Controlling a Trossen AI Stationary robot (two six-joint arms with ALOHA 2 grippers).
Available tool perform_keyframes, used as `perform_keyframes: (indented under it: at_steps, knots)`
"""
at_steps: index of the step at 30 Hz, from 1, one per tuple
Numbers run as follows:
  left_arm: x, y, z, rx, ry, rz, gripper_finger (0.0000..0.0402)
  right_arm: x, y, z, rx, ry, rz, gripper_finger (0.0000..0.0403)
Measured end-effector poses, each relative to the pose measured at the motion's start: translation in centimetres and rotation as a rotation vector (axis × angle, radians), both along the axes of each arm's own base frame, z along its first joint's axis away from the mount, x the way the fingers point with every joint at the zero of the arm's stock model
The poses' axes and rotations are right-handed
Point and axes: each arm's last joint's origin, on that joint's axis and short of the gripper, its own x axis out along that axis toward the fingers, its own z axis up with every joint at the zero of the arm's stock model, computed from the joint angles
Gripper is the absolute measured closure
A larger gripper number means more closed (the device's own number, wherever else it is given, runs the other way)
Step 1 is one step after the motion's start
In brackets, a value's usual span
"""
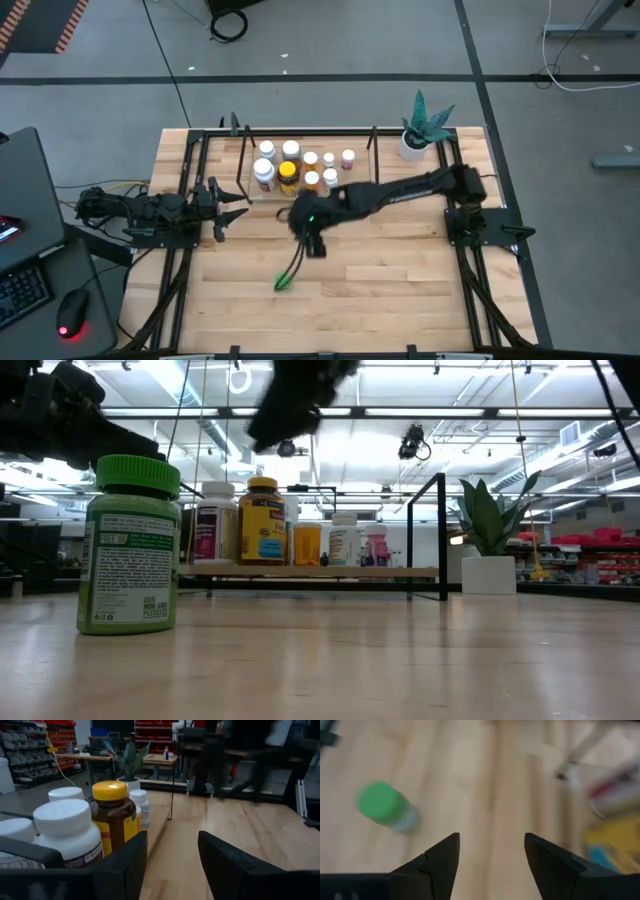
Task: Pick and place medicine bottles onto shelf by color
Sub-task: Put the green bottle on the shelf
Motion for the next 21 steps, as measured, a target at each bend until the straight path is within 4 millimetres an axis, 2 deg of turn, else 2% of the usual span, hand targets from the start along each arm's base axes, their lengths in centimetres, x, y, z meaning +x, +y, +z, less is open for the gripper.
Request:
perform_keyframes:
  at_steps: [10, 14, 21]
  knots:
    - [0.1, 0.0, -0.2, 0.005, 0.023, -0.001, 0.0214, 4.9, 6.8, -1.8, 0.007, 0.001, 0.227, 0.0170]
    - [0.1, 0.0, -0.2, 0.005, 0.025, -0.001, 0.0217, 5.8, 8.6, -2.3, 0.054, -0.015, 0.318, 0.0170]
    - [0.1, 0.0, -0.2, 0.005, 0.024, -0.001, 0.0219, 6.6, 11.3, -4.2, 0.041, -0.009, 0.401, 0.0166]
